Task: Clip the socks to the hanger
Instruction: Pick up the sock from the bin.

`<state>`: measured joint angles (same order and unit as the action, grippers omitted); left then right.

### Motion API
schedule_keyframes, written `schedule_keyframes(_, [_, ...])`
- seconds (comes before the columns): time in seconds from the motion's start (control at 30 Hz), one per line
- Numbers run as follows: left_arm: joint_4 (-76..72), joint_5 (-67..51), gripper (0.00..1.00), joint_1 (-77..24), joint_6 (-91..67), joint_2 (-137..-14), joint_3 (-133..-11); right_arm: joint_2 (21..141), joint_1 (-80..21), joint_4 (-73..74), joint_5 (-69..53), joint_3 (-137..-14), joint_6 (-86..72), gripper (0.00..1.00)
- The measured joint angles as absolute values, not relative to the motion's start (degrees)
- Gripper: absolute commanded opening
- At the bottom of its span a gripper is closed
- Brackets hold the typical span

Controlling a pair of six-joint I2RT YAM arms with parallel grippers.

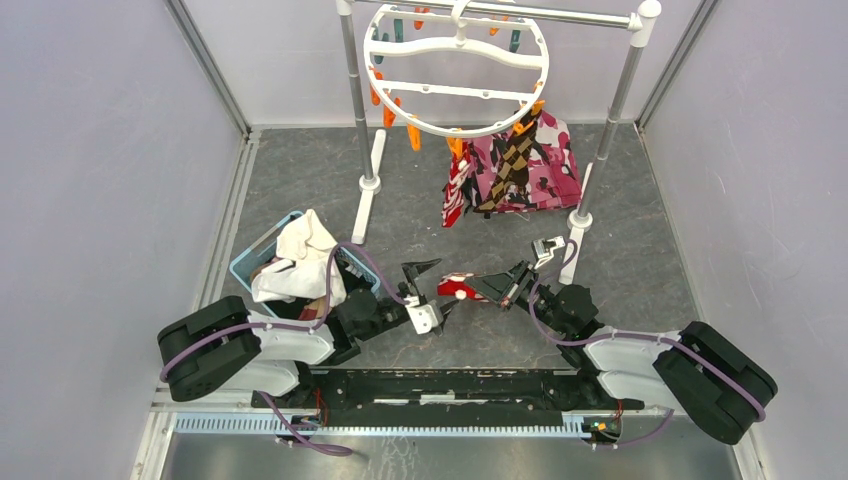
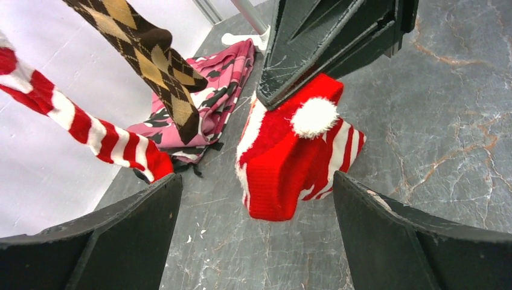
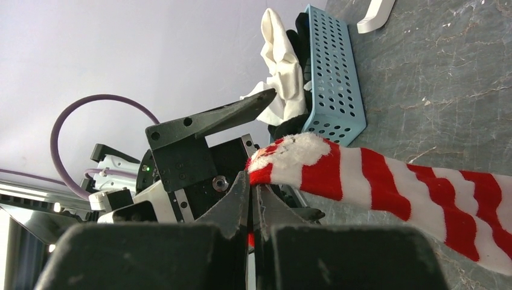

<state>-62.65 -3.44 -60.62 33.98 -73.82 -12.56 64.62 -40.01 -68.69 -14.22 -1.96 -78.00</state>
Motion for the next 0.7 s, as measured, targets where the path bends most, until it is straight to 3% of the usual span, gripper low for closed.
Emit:
schedule_keyframes(0.13, [-64.9, -2.7, 0.99, -60.6, 33.7, -73.8, -12.1, 64.7, -40.0, -69.0, -14.4, -2.0, -78.1, 0.00])
schedule_keyframes(0.2, [-65.6, -2.6, 0.93, -60.6, 33.4, -73.8, -11.9, 64.8, -40.0, -69.1, -14.4, -2.0, -78.1, 0.00])
schedule_keyframes(0.33, [-65.6, -3.2, 0.59, -60.6, 32.6, -73.9, -11.9, 65.3, -40.0, -69.4, -14.5, -2.0, -78.2, 0.00])
schedule_keyframes(0.53, [-63.1, -4.5, 0.20, -60.9, 31.8, -73.9, -13.0, 65.8, -40.0, -69.8, -14.6, -2.0, -78.3, 0.00])
schedule_keyframes(0.6, [-62.4, -4.8, 0.03, -60.9, 31.7, -73.9, -13.3, 66.0, -40.0, -69.8, -14.6, -2.0, -78.4, 0.06])
schedule_keyframes(0.7, [-61.5, -5.0, 0.02, -60.9, 31.5, -73.9, -13.6, 66.1, -40.0, -69.8, -14.6, -2.0, -78.5, 0.28])
